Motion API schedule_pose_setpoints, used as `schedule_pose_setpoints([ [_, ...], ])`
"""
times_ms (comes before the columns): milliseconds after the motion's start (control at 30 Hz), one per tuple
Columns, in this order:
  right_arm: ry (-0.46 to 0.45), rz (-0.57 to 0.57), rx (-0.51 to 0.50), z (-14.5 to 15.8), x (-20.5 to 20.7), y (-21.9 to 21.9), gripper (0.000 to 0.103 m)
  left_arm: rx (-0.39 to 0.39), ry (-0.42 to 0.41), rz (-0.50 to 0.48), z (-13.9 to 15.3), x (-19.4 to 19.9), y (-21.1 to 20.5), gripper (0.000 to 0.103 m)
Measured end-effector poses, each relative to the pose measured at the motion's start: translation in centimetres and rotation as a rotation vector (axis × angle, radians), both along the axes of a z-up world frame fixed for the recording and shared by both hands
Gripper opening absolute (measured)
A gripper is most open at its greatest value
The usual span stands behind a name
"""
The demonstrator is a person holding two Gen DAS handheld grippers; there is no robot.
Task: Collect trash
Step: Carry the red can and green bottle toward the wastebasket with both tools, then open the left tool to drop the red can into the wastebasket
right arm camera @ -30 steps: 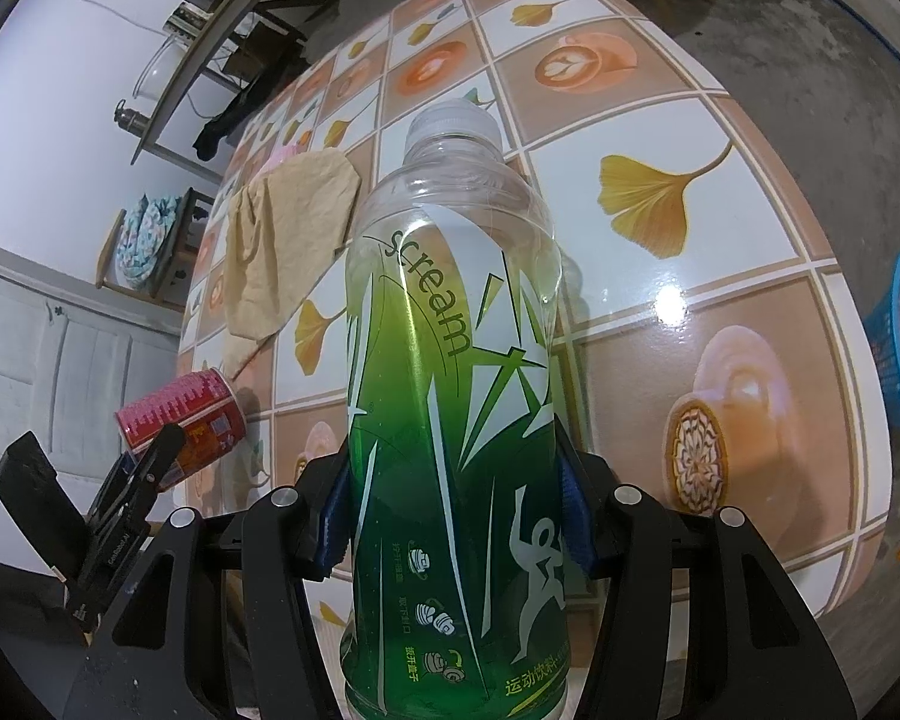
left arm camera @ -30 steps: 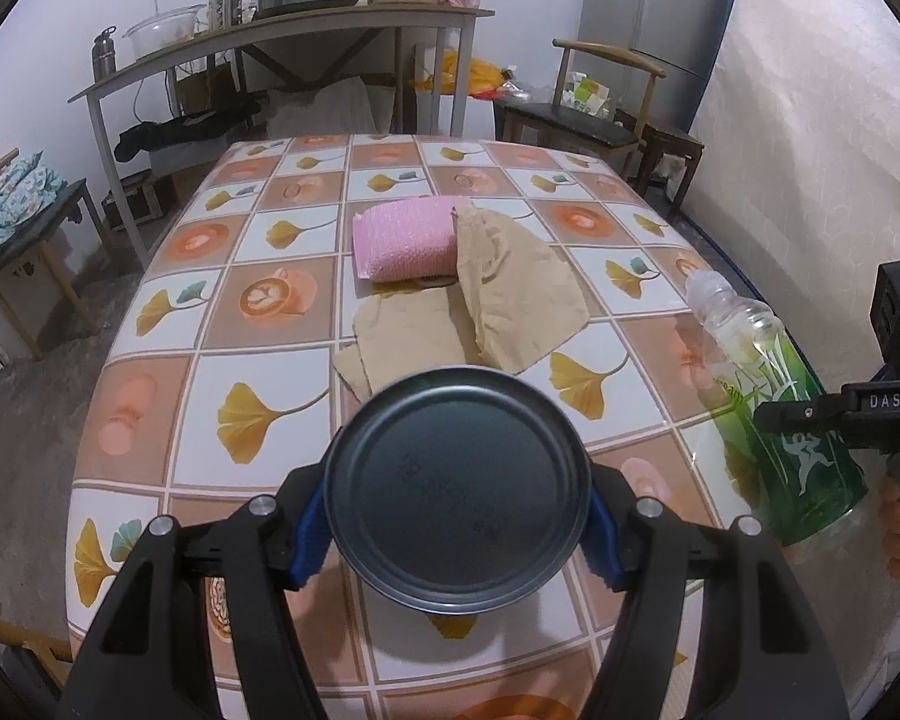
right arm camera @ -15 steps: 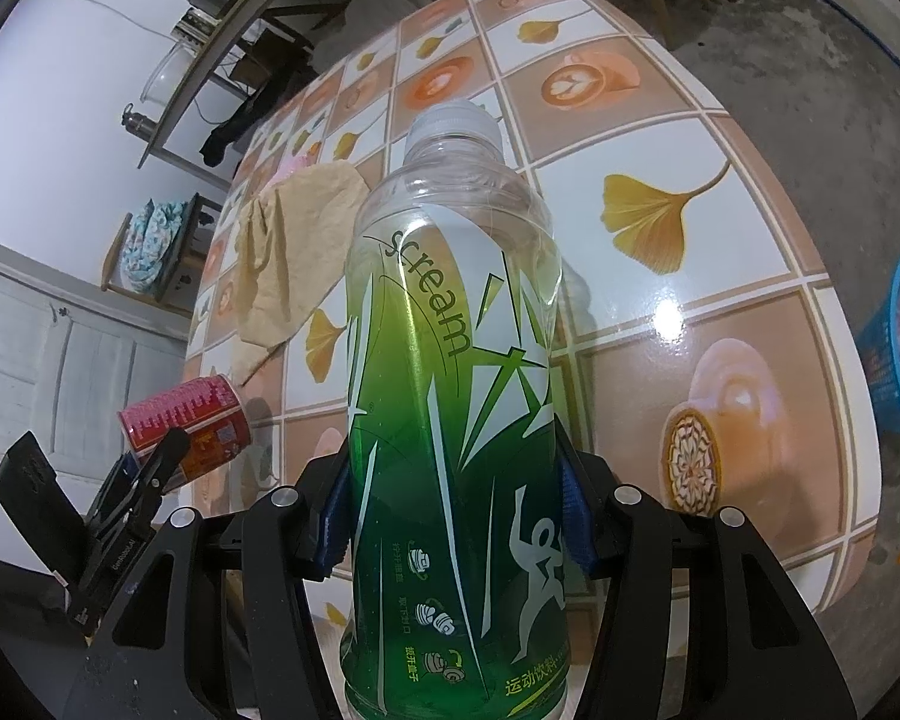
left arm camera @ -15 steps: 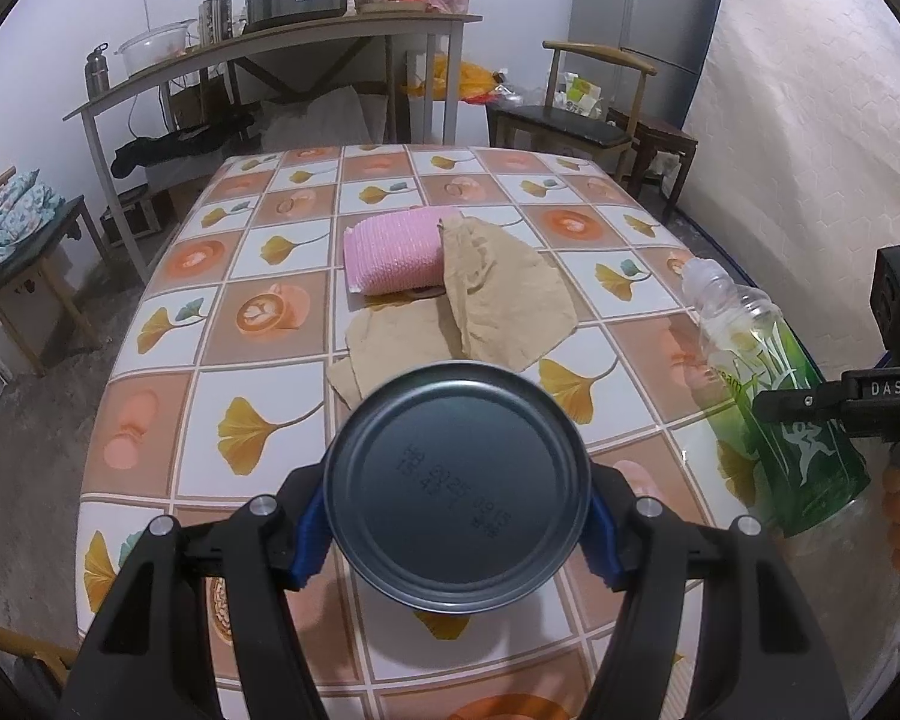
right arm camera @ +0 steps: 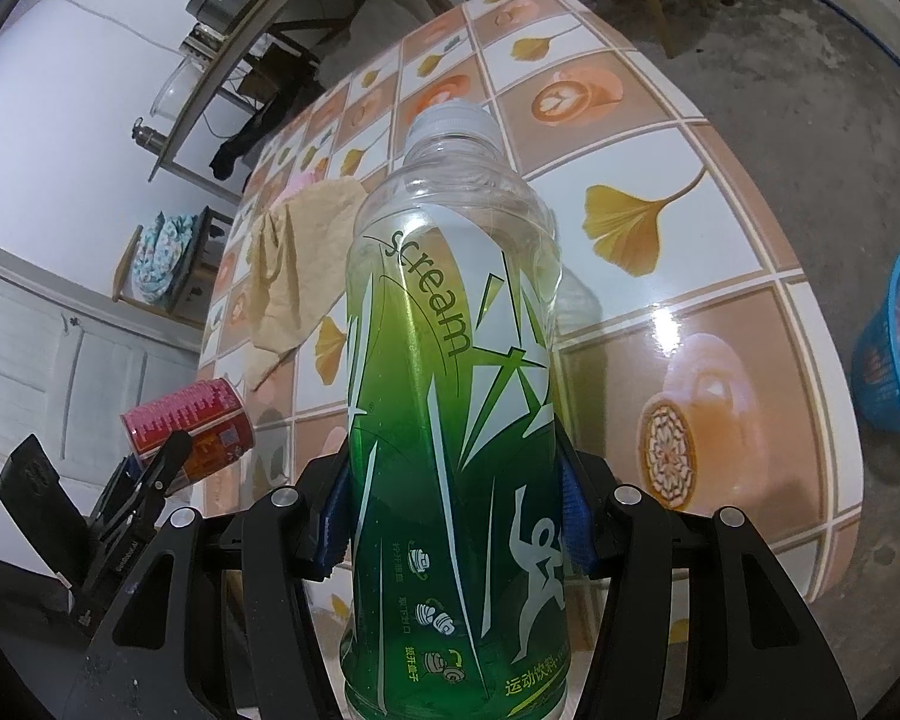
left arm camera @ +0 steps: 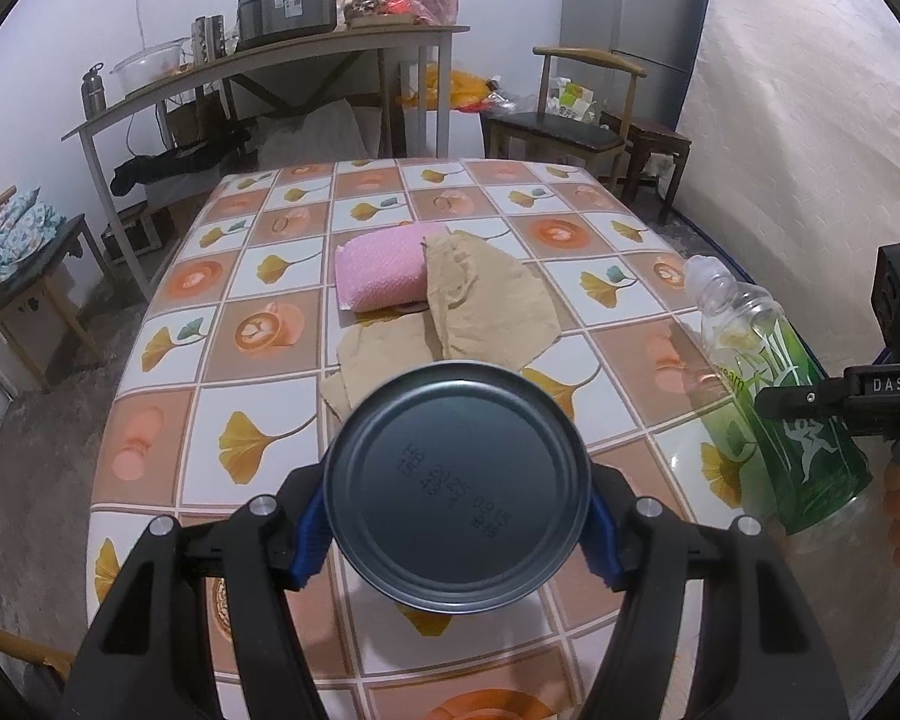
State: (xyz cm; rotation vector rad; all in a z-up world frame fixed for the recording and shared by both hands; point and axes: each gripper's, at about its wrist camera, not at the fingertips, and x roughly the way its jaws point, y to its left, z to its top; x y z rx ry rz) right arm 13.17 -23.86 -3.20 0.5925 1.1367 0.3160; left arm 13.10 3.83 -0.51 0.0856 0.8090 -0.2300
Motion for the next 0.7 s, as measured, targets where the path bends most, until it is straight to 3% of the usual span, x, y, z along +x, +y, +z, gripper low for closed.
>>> schedule_pose_setpoints([
  [500,-0.058,-0.067,0.070,0.7,-2.7,-4.0,0.052,0.046,-0.047,-0.069,1.6,-1.5,-4.5,0.064],
  [700,-0.112,-0.166,0.081,1.9,-5.2,-8.3,0.052,0.030,-0.098,-0.181,3.8,-2.2,-8.5,0.064],
])
